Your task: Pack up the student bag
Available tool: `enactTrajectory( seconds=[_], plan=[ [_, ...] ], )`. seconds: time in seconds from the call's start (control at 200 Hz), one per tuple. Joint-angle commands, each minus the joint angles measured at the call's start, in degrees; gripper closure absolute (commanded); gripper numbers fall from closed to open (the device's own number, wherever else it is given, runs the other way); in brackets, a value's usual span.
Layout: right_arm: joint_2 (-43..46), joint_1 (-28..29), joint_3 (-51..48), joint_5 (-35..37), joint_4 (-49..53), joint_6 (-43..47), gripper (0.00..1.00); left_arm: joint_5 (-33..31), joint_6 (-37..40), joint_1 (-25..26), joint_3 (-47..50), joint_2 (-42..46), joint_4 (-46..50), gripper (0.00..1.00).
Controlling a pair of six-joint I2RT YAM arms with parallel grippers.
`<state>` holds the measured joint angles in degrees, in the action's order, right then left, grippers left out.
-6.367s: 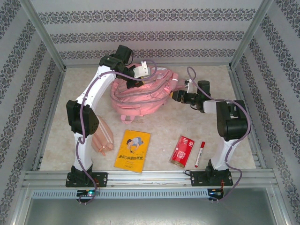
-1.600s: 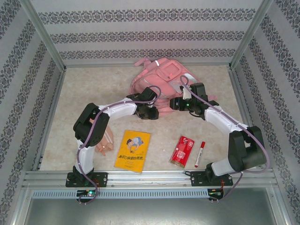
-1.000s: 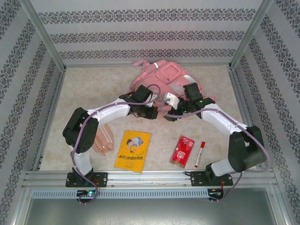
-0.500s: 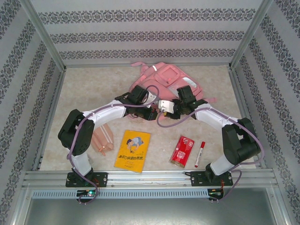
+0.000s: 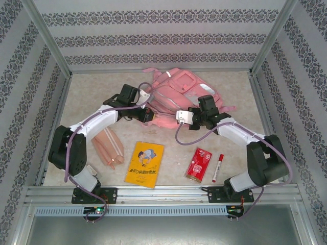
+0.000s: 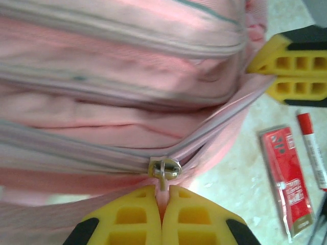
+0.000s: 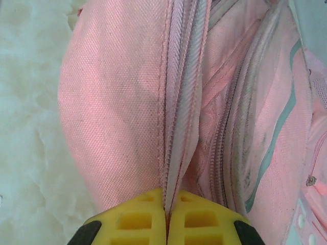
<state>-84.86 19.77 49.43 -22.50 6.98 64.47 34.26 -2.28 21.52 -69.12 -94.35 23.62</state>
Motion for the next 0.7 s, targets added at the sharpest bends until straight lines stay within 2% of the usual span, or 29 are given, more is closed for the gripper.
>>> enactTrajectory(
  seconds=[0.0, 0.065, 0.12, 0.185, 0.315, 0.44, 0.51, 0.56, 0.58, 0.65, 0.695],
  plan=[
    [0.93, -2.47, -2.1, 3.18, 2.98, 0.82, 0.93, -0.77, 5.83, -2.21, -0.05, 0.91, 4.4, 1.0],
    [1.65, -1.98, -1.99, -0.4, 2.71, -1.84, 0.76, 2.83, 4.39, -0.58, -0.14, 0.48, 2.9, 1.0],
    [2.82, -1.18, -2.36, -4.14, 1.53, -5.18, 0.57, 5.98, 2.01, 1.47, 0.58, 0.63, -0.46, 1.0],
    [4.61, 0.37, -3.12, -8.06, -0.07, -8.41, 0.46, 8.1, -1.9, 3.97, 1.74, 1.07, -5.91, 1.0],
    [6.46, 3.88, -3.21, -11.8, -3.42, -14.96, 0.38, 9.44, -6.29, 8.7, 2.59, 1.06, -13.5, 1.0],
    [6.12, 4.44, -2.89, -12.55, -4.83, -17.95, 0.36, 10.06, -9.32, 10.23, 2.11, -0.26, -16.45, 1.0],
    [4.84, 4.53, -3.02, -11.47, -3.85, -16.15, 0.37, 10.25, -9.93, 10.28, 2.13, -0.24, -17.58, 1.0],
    [3.9, 4.96, -2.85, -9.56, -2.5, -14.79, 0.43, 10.26, -9.3, 10.22, 2.1, 0.16, -17.54, 1.0],
    [3.54, 5.03, -2.77, -9.0, -1.61, -13.92, 0.47, 10.11, -8.67, 10.14, 1.92, 0.35, -17.1, 1.0],
    [3.27, 5.19, -2.56, -6.59, 1.33, -11.08, 0.72, 9.48, -5.95, 9.3, 1.54, 1.2, -14.04, 1.0],
    [3.47, 5.19, -2.65, -5.02, 2.86, -8.68, 0.83, 8.35, -4.43, 8.03, 1.37, 1.86, -11.75, 1.0]
  ],
)
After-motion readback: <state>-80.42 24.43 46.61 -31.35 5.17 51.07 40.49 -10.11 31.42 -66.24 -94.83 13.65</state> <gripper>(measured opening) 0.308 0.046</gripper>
